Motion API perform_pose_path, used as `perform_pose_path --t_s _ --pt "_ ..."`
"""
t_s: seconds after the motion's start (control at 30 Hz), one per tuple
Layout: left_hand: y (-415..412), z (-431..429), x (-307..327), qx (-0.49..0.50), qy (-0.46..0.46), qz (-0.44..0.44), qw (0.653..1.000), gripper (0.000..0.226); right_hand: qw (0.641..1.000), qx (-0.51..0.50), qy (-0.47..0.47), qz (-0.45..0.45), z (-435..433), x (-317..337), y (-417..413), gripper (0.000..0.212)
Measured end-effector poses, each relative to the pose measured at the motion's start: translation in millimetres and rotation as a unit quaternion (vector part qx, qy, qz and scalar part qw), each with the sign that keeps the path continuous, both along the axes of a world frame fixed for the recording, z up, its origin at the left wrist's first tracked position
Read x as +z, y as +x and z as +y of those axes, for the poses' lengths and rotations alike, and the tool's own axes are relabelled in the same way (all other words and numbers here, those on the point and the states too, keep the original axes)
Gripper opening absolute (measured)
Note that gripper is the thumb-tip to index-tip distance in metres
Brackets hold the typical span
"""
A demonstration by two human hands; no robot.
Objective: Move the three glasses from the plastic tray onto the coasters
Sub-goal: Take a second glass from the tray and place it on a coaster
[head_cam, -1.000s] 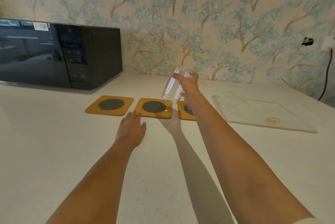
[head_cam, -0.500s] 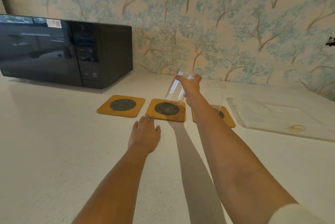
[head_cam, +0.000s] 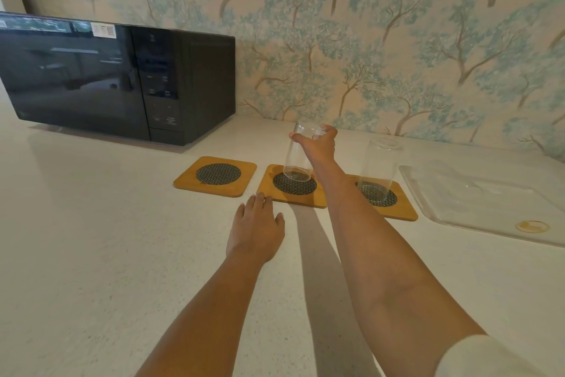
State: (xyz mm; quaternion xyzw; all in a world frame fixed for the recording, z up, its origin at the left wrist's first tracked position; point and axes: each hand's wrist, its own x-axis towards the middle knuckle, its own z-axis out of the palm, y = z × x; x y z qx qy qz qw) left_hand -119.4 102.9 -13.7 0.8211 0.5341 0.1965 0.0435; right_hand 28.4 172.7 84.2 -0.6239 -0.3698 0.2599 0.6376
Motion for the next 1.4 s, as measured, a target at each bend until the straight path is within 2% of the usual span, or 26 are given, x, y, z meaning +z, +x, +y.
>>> perform_pose_path --t_s 0.73,0.9,1.07,1.4 --pt "0.5 -0.1 -0.6 0.001 -0.004 -0.005 1.000 0.056 0.999 0.021 0.003 -0.047 -8.4 -14.9 -5.4 0.081" --pt "-0.3 -1.3 0.9 0.001 -0.006 -0.005 1.000 0.056 0.995 0.033 0.002 -0.096 -13.8 -18.0 -7.9 0.085" --pt "-0.5 -1.9 2.6 -0.002 -0.012 -0.005 1.000 0.056 0.988 0.047 -0.043 -0.137 -21.4 -21.4 0.2 0.098" --pt "-0.6 -1.9 3.7 -0.001 -0.016 -0.001 1.000 0.056 0.985 0.053 -0.044 -0.160 -21.7 -27.7 3.5 0.089"
